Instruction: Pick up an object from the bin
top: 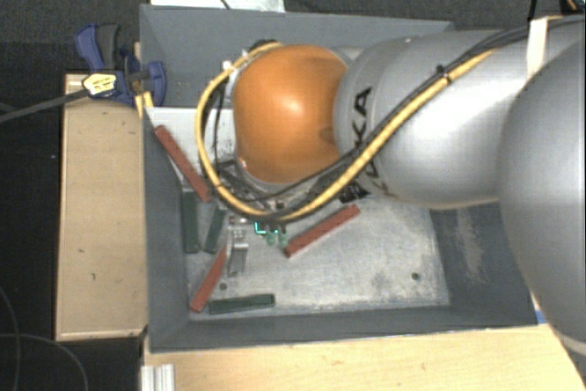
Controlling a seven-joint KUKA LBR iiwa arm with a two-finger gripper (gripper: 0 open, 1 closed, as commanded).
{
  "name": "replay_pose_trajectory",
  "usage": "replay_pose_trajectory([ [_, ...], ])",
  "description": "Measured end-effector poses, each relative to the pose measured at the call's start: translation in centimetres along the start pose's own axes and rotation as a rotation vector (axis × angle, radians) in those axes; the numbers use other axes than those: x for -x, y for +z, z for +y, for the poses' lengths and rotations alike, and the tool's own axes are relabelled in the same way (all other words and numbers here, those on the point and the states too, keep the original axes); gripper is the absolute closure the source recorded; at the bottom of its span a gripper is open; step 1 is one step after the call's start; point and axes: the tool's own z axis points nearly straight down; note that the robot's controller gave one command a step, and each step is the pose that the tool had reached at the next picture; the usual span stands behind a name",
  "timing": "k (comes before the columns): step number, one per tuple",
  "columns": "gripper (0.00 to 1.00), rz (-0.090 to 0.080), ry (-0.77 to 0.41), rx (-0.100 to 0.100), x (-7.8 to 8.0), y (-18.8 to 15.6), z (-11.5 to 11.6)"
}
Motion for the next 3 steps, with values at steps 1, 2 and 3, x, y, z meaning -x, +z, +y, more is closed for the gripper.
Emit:
replay_pose_trajectory([
  [1, 0.0, -0.001, -0.143, -0.001, 2.8, 11.0, -5.1],
  [2, 0.0, -0.011, -0.166, 0.002, 7.6, 13.4, -3.3],
  [3, 1.0, -0.01, -0.158, 0.0, 7.6, 13.3, -3.4],
])
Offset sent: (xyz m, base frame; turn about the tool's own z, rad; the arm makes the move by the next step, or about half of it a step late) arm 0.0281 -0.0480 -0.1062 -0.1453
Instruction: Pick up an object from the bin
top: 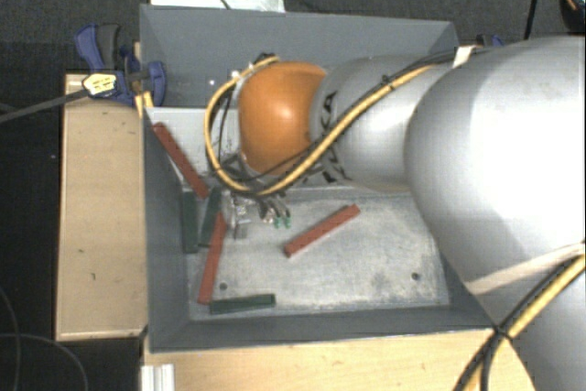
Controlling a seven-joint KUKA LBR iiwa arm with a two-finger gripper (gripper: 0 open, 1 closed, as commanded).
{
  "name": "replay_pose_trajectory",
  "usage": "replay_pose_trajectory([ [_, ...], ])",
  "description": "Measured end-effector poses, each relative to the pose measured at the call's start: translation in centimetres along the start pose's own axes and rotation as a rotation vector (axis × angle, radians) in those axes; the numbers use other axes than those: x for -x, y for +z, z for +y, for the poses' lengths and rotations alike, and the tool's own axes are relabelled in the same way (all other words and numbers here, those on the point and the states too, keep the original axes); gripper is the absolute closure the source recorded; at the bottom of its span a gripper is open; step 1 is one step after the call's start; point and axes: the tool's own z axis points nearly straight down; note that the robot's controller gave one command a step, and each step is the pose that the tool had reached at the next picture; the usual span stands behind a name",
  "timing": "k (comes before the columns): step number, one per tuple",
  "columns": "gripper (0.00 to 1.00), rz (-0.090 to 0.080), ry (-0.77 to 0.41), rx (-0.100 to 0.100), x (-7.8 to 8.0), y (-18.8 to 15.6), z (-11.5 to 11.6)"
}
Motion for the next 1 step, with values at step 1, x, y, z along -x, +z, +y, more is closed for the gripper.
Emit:
replay_pose_trajectory([
  [1, 0.0, 0.001, 0.002, 0.002, -0.04, 0.03, 0.12],
])
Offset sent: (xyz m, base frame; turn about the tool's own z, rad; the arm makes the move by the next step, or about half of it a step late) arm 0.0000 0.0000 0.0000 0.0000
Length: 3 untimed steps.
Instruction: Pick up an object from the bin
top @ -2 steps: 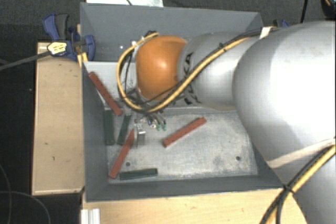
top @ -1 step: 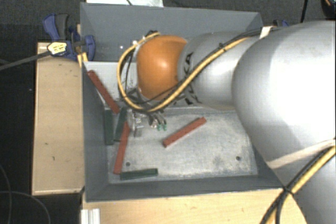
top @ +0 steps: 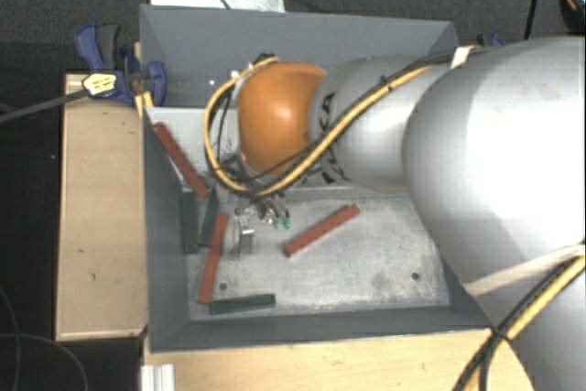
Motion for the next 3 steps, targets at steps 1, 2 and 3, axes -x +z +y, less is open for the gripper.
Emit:
replay_pose_trajectory([
  [1, 0.0, -0.003, 0.043, -0.002, -3.0, -6.7, -4.6],
  [2, 0.0, 0.006, 0.115, -0.004, -4.0, 0.0, -10.2],
  [3, 1.0, 0.0, 0.116, -0.001, -3.8, -0.4, -9.8],
])
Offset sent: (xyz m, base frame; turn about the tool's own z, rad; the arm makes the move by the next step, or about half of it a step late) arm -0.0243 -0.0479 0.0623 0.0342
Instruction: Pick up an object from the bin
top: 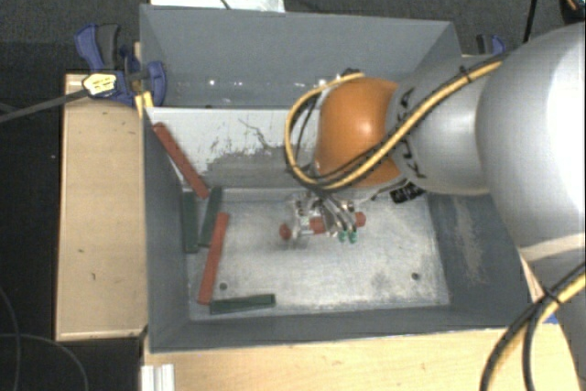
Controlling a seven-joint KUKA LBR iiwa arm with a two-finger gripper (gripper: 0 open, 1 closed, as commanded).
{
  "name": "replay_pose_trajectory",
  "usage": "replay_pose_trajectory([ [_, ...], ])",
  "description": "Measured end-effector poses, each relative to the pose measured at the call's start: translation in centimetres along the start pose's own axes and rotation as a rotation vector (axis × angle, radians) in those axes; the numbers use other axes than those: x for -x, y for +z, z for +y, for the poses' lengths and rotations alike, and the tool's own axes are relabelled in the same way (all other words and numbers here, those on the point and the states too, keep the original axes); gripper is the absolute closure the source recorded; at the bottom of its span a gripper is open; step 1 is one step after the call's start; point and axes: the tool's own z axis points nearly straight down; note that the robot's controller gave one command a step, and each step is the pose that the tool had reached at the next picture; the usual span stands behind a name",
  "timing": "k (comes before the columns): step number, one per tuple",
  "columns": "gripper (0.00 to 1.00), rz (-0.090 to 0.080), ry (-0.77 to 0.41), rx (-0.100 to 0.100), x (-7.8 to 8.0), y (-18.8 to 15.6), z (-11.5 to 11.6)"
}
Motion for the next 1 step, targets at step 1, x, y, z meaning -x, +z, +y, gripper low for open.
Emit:
replay_pose_trajectory([
  [1, 1.0, -0.01, 0.011, 0.0, 1.94, -11.39, -1.27],
])
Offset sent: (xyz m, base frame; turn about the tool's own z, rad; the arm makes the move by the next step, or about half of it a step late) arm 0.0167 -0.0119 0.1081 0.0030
